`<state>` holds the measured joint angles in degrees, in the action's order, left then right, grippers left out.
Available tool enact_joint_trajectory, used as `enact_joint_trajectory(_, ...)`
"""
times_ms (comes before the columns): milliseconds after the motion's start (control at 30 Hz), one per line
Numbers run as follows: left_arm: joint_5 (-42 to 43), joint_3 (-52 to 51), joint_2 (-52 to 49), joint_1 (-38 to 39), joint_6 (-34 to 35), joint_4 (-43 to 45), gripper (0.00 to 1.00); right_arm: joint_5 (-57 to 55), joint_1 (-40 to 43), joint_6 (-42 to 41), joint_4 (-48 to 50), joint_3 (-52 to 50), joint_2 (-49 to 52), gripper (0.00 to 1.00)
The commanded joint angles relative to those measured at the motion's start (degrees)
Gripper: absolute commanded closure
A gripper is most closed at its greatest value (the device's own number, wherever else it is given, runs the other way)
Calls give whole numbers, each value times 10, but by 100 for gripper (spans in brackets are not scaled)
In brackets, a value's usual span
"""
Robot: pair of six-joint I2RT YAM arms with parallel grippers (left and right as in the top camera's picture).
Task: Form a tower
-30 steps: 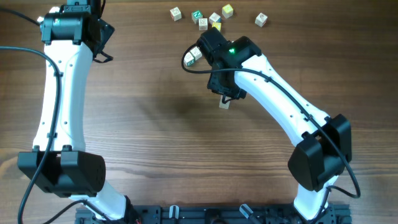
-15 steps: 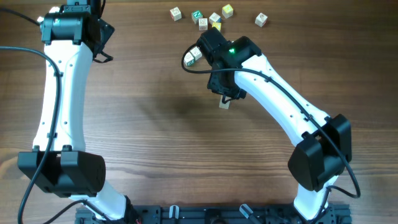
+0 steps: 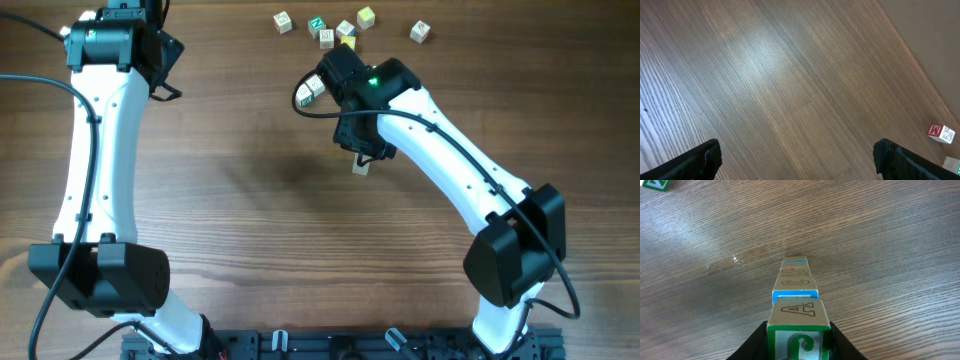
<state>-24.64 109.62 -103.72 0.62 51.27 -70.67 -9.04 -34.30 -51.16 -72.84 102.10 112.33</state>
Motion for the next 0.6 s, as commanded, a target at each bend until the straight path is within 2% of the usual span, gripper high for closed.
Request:
enact_joint_trajectory(0,-12,2,-5,-2,-7,0,0,5,3,1,-2,11,-31,81)
enact_joint_trajectory(167,-12,2,-5,-2,-7,0,0,4,3,1,4,11,-33,80)
enact_joint_trajectory(300,-12,2,-5,-2,-7,0,0,-2,4,0,6,10,-31,73)
enact_joint_trajectory(567,-12,2,-5,-2,-7,0,0,-2,9,0,14,5,-29,75)
